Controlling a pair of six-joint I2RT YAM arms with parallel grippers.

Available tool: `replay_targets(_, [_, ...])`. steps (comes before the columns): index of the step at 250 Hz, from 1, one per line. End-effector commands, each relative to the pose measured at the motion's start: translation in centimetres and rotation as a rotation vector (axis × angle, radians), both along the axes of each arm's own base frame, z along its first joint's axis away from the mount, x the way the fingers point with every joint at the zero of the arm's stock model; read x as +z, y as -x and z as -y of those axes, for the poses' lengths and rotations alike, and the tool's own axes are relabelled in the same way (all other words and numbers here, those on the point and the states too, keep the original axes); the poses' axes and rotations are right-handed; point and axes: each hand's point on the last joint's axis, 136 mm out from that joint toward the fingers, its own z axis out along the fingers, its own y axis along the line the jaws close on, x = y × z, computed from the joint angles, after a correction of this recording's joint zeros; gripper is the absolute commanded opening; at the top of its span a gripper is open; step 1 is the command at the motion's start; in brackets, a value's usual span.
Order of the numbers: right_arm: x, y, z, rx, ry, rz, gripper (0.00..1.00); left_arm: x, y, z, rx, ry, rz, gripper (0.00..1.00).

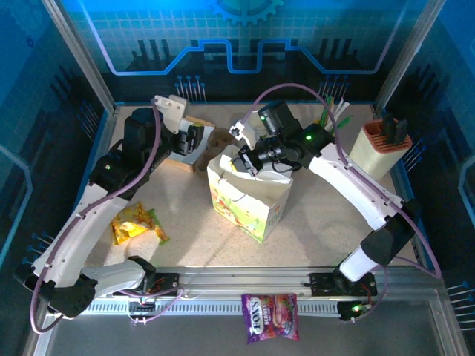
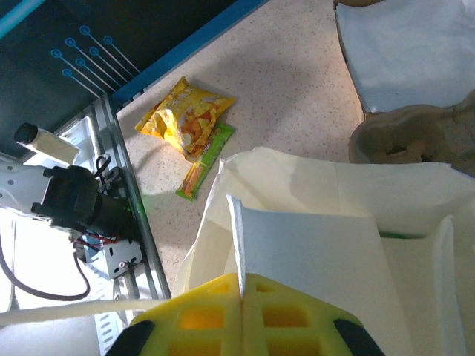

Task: Pack the takeout coffee

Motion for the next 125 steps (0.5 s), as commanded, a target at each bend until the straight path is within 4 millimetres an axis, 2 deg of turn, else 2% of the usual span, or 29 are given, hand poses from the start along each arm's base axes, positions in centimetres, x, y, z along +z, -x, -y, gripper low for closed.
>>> replay_targets(1, [-1.3, 0.0, 0.0, -0.018, 0.007, -0.032, 0.06, 1.1, 0.4, -0.2, 0.003, 0.051, 0.017, 0.74])
replay_targets(13, [-1.6, 0.3, 0.1, -0.010, 0.009, -0.047, 0.10, 0.8, 0.4, 0.1, -0.011, 0.050, 0.009, 0.74])
replay_targets(29, [-0.9, 0.9, 0.4, 0.008, 0.005, -0.036, 0.17, 0.4, 0.7, 0.7, -0.049, 0.053, -0.010, 0.74])
replay_targets(68, [0.1, 1.4, 2.8, -0.004, 0.062, 0.046, 0.34, -0.6, 1.2, 1.9, -0.110, 0.086, -0.068, 0.75])
replay_targets(125, [0.5, 2.4, 5.0, -0.001, 0.126, 0.095, 0.47, -1.6, 1.2, 2.7, -0.143, 0.099, -0.107, 0.75])
